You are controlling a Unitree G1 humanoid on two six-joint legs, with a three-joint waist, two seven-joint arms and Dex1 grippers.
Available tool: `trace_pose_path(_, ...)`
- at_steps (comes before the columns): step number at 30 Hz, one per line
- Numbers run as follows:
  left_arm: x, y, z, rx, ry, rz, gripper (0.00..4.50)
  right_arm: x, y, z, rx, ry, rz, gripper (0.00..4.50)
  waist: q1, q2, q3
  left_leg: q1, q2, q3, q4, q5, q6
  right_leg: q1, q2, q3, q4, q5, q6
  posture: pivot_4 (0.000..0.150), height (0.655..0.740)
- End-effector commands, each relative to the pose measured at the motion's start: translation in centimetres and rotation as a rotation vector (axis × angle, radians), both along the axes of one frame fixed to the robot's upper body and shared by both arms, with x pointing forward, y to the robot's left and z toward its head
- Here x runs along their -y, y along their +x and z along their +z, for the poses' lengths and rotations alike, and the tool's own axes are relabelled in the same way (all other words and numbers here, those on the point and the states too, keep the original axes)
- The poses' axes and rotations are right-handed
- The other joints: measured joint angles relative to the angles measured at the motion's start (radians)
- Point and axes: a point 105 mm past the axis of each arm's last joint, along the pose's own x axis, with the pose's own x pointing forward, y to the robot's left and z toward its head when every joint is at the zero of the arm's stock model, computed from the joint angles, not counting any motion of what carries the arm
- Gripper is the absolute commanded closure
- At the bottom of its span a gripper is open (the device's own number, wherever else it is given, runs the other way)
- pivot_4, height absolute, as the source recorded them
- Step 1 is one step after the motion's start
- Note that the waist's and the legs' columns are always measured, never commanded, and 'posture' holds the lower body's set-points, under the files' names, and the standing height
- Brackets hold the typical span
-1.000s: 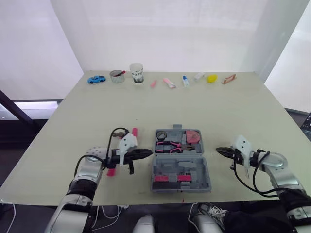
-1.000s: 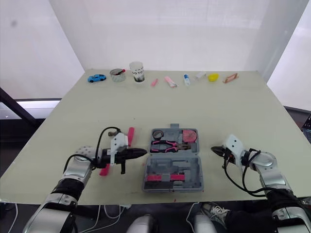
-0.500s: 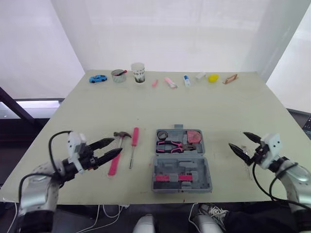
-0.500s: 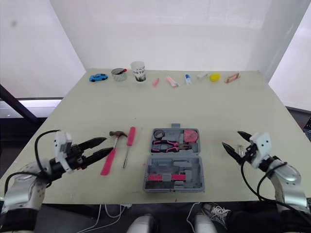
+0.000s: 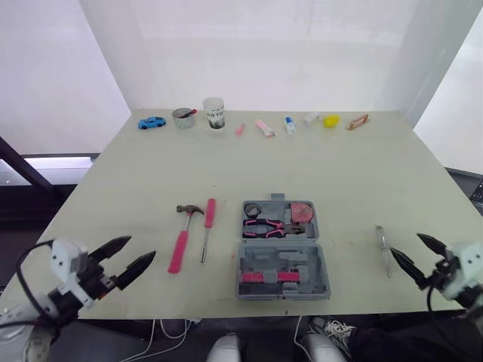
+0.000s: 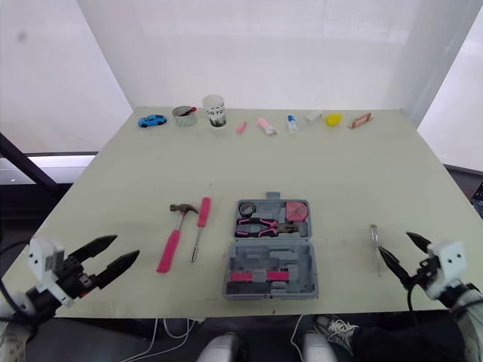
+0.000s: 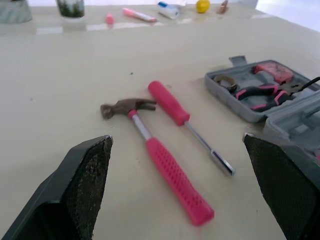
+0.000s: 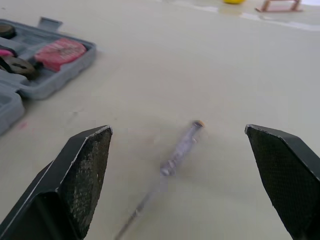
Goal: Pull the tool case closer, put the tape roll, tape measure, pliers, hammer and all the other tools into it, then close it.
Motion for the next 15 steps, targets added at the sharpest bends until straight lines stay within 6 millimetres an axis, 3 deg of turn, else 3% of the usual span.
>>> trace_pose_path(1,-0.9,-0.6,1.5,0.057,0.032,0.046,0.04,1.2,-1.2,1.7,0.067,-0.011,-0.042,0.00,0.000,0.000,0.000,0.000,0.000,0.000,0.000,0.000,0.000,0.000,0.000,0.000,-0.001,0.000,0.000,0.150,0.7400)
trace_pose_path(9,-3.0,-2.2,1.7,0.035,0.070,0.106,0.04,1.4,-2.1,1.0,0.035,-0.012,-0.050,0.00,-0.004,0.000,0.000,0.002,0.000,0.000,-0.003,-0.001,-0.001,-0.001,-0.005,-0.001,-0.001,-0.001,0.001,0.150,0.7400)
trace_pose_path(15,-2.4,-2.1,1.5,0.024,0.070,0.071,0.04,0.8,-2.1,0.9,0.027,-0.007,-0.040,0.00,-0.001,0.000,0.000,0.000,0.000,0.001,-0.007,0.000,0.000,-0.001,-0.002,-0.001,-0.006,0.000,-0.001,0.150,0.7400)
